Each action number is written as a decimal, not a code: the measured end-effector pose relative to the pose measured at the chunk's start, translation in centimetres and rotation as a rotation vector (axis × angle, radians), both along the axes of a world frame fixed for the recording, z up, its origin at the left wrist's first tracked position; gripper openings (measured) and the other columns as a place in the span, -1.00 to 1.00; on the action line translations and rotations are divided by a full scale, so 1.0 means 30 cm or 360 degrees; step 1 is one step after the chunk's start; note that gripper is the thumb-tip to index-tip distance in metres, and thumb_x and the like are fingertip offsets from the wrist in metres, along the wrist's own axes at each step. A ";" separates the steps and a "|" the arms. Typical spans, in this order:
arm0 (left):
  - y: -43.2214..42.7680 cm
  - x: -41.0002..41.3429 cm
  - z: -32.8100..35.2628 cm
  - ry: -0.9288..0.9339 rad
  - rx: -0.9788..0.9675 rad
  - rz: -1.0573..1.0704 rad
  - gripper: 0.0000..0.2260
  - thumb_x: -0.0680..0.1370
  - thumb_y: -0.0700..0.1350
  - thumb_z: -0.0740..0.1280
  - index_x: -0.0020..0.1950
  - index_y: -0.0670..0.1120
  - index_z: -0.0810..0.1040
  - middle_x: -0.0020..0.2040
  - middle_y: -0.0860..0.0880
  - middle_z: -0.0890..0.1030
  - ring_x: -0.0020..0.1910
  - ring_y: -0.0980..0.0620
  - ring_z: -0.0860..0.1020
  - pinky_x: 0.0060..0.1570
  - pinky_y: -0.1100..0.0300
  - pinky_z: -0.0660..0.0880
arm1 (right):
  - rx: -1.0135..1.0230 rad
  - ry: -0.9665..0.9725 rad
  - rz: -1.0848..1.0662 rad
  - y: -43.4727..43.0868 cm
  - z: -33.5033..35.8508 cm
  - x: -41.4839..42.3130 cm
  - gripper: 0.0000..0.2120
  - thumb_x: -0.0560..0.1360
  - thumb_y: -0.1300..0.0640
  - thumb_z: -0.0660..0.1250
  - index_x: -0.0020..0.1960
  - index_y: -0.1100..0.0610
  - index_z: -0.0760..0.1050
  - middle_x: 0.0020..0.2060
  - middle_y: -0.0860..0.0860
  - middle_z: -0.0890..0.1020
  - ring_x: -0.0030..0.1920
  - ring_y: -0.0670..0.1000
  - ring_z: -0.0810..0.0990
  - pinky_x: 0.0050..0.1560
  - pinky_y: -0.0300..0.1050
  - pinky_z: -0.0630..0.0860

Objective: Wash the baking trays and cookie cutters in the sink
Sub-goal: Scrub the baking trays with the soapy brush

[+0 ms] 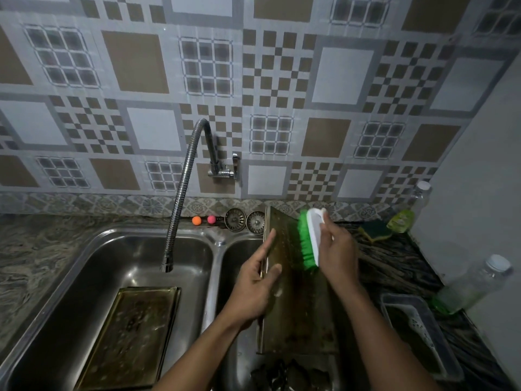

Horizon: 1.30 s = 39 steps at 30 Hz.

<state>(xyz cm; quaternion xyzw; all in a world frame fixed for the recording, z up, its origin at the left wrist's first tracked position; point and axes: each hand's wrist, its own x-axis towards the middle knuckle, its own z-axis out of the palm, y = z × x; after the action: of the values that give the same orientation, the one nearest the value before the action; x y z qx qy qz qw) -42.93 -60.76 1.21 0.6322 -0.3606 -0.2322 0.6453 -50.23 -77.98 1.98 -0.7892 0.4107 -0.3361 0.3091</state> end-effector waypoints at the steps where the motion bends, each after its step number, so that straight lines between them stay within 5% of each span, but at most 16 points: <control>1: -0.012 -0.007 -0.001 0.0054 -0.0026 -0.0021 -0.45 0.62 -0.33 0.24 0.52 0.11 0.24 0.44 0.23 0.38 0.41 0.33 0.34 0.35 0.40 0.31 | 0.0006 -0.0012 0.0038 0.016 0.028 0.032 -0.63 0.65 0.01 0.15 0.45 -0.12 0.32 0.04 0.03 0.60 -0.21 -0.08 0.54 -0.33 -0.20 0.51; 3: -0.035 0.000 -0.006 0.0169 -0.0086 0.0078 -0.51 0.64 -0.25 0.23 0.49 0.16 0.27 0.41 0.20 0.43 0.38 0.23 0.42 0.37 0.20 0.39 | -0.0066 -0.0051 0.0179 0.088 0.075 0.084 -0.62 0.65 0.02 0.16 0.46 -0.14 0.30 -0.02 -0.01 0.55 -0.25 -0.14 0.52 -0.41 -0.42 0.36; 6: -0.036 0.044 -0.012 0.0362 -0.0187 0.0334 -0.59 0.68 -0.18 0.14 0.47 0.18 0.30 0.39 0.10 0.50 0.36 0.08 0.48 0.36 0.05 0.42 | -0.0222 -0.0096 0.0441 0.217 0.058 0.075 -0.61 0.64 0.06 0.19 0.46 -0.12 0.34 -0.10 -0.01 0.53 -0.19 -0.08 0.52 -0.27 -0.35 0.36; 10: 0.011 0.079 -0.007 0.0194 -0.0194 0.0533 -0.61 0.69 -0.15 0.11 0.51 0.07 0.28 0.50 0.08 0.35 0.47 0.24 0.30 0.45 0.32 0.22 | -0.0239 -0.0059 0.0422 0.189 -0.064 -0.013 -0.59 0.61 0.11 0.24 0.43 -0.11 0.33 -0.16 0.01 0.53 -0.15 -0.06 0.54 -0.16 -0.19 0.41; 13: 0.012 0.053 -0.013 0.0115 -0.0159 0.0402 -0.61 0.69 -0.16 0.11 0.52 0.05 0.28 0.44 0.23 0.35 0.38 0.45 0.28 0.29 0.55 0.22 | -0.0081 -0.0062 0.0255 0.105 -0.076 0.007 -0.62 0.62 0.05 0.20 0.43 -0.14 0.32 -0.03 0.05 0.64 -0.04 0.00 0.60 -0.13 -0.12 0.50; 16: -0.023 0.020 -0.005 0.0140 -0.0219 0.0340 -0.61 0.69 -0.20 0.10 0.51 0.05 0.27 0.30 0.37 0.46 0.31 0.42 0.40 0.21 0.50 0.34 | -0.0073 -0.0111 0.0267 0.124 -0.008 0.076 -0.63 0.64 0.03 0.18 0.45 -0.11 0.35 0.05 0.04 0.63 -0.04 -0.04 0.58 -0.23 -0.29 0.41; 19: -0.051 0.031 0.005 0.0423 -0.0330 0.0434 -0.63 0.70 -0.15 0.04 0.50 0.11 0.27 0.23 0.25 0.58 0.19 0.30 0.55 0.08 0.40 0.49 | -0.0196 -0.0192 0.0439 0.231 0.030 0.081 -0.63 0.63 0.02 0.19 0.43 -0.13 0.37 -0.01 0.02 0.60 -0.07 -0.05 0.57 -0.15 -0.21 0.48; 22: -0.043 0.062 0.008 0.0449 -0.0368 0.0617 -0.61 0.70 -0.09 0.07 0.53 0.13 0.27 0.46 0.06 0.43 0.40 0.13 0.43 0.36 0.23 0.40 | -0.0290 -0.0235 0.0580 0.320 -0.018 -0.002 -0.62 0.62 -0.01 0.17 0.43 -0.14 0.38 -0.06 -0.05 0.55 -0.09 -0.20 0.52 -0.07 -0.31 0.49; 24: -0.025 0.080 0.008 0.0324 -0.0356 0.0713 -0.57 0.67 -0.17 0.17 0.53 0.10 0.27 0.51 0.07 0.34 0.47 0.16 0.32 0.41 0.31 0.28 | -0.0392 -0.0237 0.0610 0.322 -0.075 -0.077 -0.61 0.61 -0.01 0.15 0.43 -0.07 0.41 -0.07 -0.04 0.51 -0.11 -0.20 0.49 -0.04 -0.40 0.44; 28: -0.009 0.092 -0.005 0.0252 -0.0303 0.0715 -0.45 0.63 -0.32 0.22 0.54 0.11 0.25 0.53 0.11 0.28 0.47 0.27 0.26 0.30 0.54 0.22 | -0.0319 -0.0126 0.0313 0.198 -0.160 -0.158 -0.62 0.62 -0.14 0.07 0.42 -0.32 0.28 -0.19 -0.06 0.48 -0.20 0.01 0.56 -0.19 -0.06 0.49; 33: -0.053 0.036 -0.013 0.0323 -0.0314 0.0558 -0.47 0.64 -0.29 0.21 0.50 0.21 0.30 0.49 0.08 0.37 0.41 0.15 0.41 0.41 0.12 0.34 | -0.0285 -0.0205 0.0270 0.217 -0.088 -0.090 -0.62 0.63 -0.05 0.15 0.44 -0.20 0.29 -0.17 -0.12 0.47 -0.19 -0.14 0.51 -0.20 -0.23 0.49; 35: -0.062 0.037 -0.013 0.0376 -0.0306 0.0593 -0.47 0.64 -0.29 0.21 0.49 0.23 0.33 0.47 0.06 0.41 0.32 0.10 0.50 0.34 0.08 0.42 | -0.0308 -0.0249 0.0415 0.289 -0.061 -0.074 -0.60 0.62 0.00 0.19 0.45 -0.20 0.32 -0.14 -0.13 0.49 -0.17 -0.18 0.51 -0.20 -0.30 0.47; 39: -0.041 0.082 -0.016 0.0333 -0.0312 0.0701 -0.46 0.64 -0.31 0.21 0.50 0.19 0.31 0.49 0.10 0.36 0.47 0.08 0.34 0.47 0.06 0.27 | -0.0296 -0.0324 0.0503 0.323 -0.124 -0.150 -0.61 0.62 -0.01 0.16 0.44 -0.16 0.37 0.05 -0.13 0.56 0.02 -0.14 0.59 -0.03 -0.26 0.52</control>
<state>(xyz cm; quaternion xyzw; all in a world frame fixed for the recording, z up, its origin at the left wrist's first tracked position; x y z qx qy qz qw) -40.48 -61.99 0.73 0.6025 -0.1663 -0.1142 0.7722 -54.73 -68.29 -1.75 -0.8309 0.2156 -0.3978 0.3238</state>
